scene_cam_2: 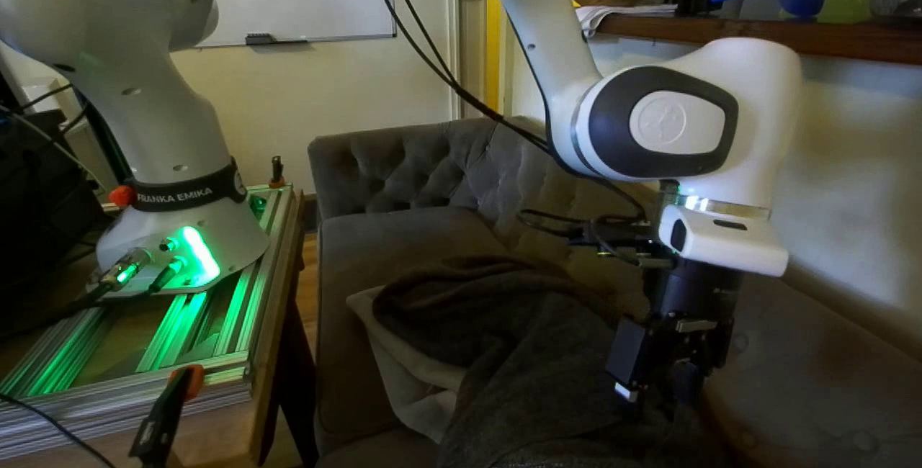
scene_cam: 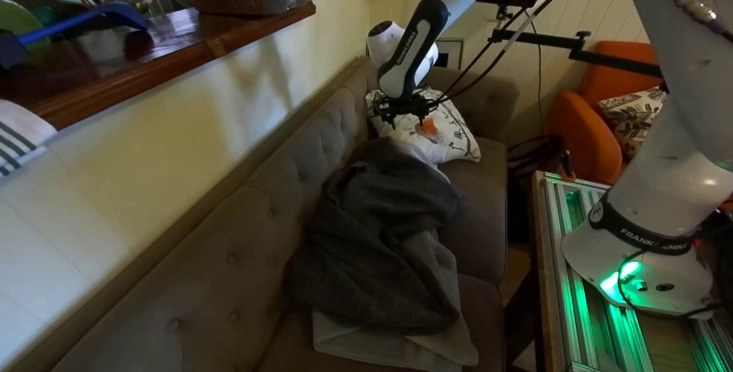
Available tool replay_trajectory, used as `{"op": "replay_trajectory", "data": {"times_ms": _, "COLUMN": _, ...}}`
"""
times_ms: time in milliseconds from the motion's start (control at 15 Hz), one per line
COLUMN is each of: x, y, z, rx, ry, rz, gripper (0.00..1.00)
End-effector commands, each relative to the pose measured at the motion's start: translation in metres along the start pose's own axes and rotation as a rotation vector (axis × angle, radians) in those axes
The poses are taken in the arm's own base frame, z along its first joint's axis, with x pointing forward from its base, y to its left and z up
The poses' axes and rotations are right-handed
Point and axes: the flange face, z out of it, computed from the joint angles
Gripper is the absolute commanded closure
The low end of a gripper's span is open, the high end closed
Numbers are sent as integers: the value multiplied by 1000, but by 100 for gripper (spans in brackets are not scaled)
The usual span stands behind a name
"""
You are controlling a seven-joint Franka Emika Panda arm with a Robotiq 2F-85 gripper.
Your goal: Move the white pillow to the left
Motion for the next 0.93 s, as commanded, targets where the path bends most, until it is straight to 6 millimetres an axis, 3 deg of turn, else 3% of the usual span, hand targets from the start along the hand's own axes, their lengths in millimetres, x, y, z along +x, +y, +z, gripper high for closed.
{"op": "replay_trajectory", "data": {"times_ms": 0, "x": 22, "y": -33, "z": 25, "rx": 25, "ry": 22, "rz": 31, "gripper": 0}}
{"op": "replay_trajectory", "data": {"times_ms": 400, "x": 53, "y": -61, "z": 63, "rx": -63, "ry": 257, "rz": 74, "gripper": 0}}
{"op": "replay_trajectory", "data": {"times_ms": 667, "x": 58, "y": -75, "z": 93, "rx": -107, "ry": 281, "rz": 69, "gripper": 0}}
{"op": "replay_trajectory", "data": {"times_ms": 733, "x": 55, "y": -59, "z": 79, "rx": -84, "ry": 237, "rz": 43, "gripper": 0}}
{"op": "replay_trajectory", "data": {"times_ms": 867, "x": 55, "y": -66, "z": 91, "rx": -95, "ry": 259, "rz": 44, "gripper": 0}}
